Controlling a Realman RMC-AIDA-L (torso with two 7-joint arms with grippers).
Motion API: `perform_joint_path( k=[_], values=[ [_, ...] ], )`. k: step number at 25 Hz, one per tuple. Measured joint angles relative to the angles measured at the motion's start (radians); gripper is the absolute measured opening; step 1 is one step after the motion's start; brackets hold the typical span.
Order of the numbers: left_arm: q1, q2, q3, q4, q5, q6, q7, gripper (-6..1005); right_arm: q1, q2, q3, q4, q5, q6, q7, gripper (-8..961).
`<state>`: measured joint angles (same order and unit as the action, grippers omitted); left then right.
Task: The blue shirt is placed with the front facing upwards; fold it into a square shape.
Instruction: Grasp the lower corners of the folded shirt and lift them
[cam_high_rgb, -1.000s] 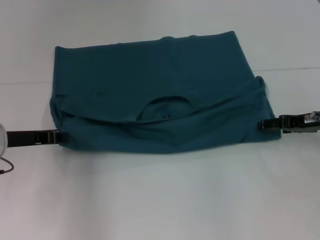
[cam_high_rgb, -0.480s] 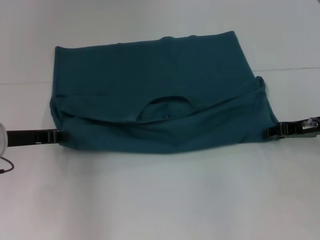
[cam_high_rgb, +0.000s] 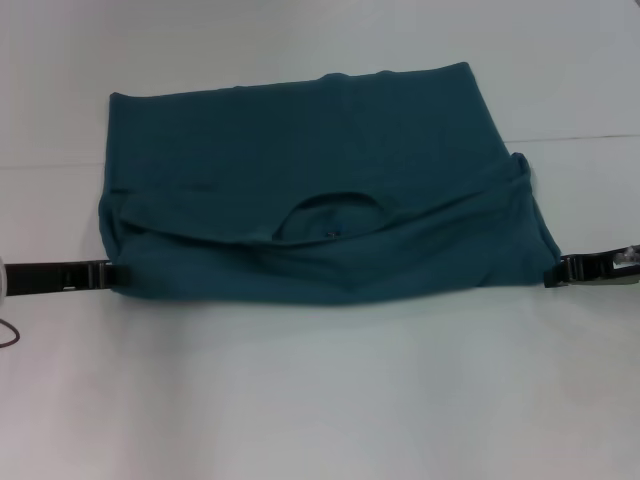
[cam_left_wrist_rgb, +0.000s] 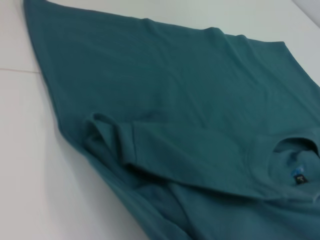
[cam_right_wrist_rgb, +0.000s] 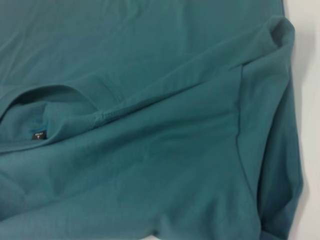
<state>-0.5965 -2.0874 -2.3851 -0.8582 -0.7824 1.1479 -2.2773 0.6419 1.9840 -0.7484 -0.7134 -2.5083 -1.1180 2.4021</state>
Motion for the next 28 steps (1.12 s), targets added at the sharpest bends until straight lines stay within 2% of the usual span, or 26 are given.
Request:
perform_joint_path(
  k=[5, 11, 17, 28],
  values=[
    [0.010, 0.007, -0.004, -0.002, 0.000, 0.018, 0.010, 13, -0.040, -0.003, 0.017, -0.034, 0.058, -0.034, -0.030, -1],
    [0.021, 0.010, -0.029, -0.033, 0.000, 0.065, 0.013, 13, -0.070, -0.015, 0.059, -0.038, 0.124, -0.079, -0.070, 21],
    [0.024, 0.013, -0.063, -0.042, 0.000, 0.113, 0.024, 13, -0.086, -0.016, 0.115, -0.039, 0.127, -0.128, -0.102, 44],
    [0.028, 0.023, -0.073, -0.029, 0.000, 0.136, 0.052, 12, -0.138, -0.015, 0.238, -0.065, 0.180, -0.269, -0.183, 85]
  ],
)
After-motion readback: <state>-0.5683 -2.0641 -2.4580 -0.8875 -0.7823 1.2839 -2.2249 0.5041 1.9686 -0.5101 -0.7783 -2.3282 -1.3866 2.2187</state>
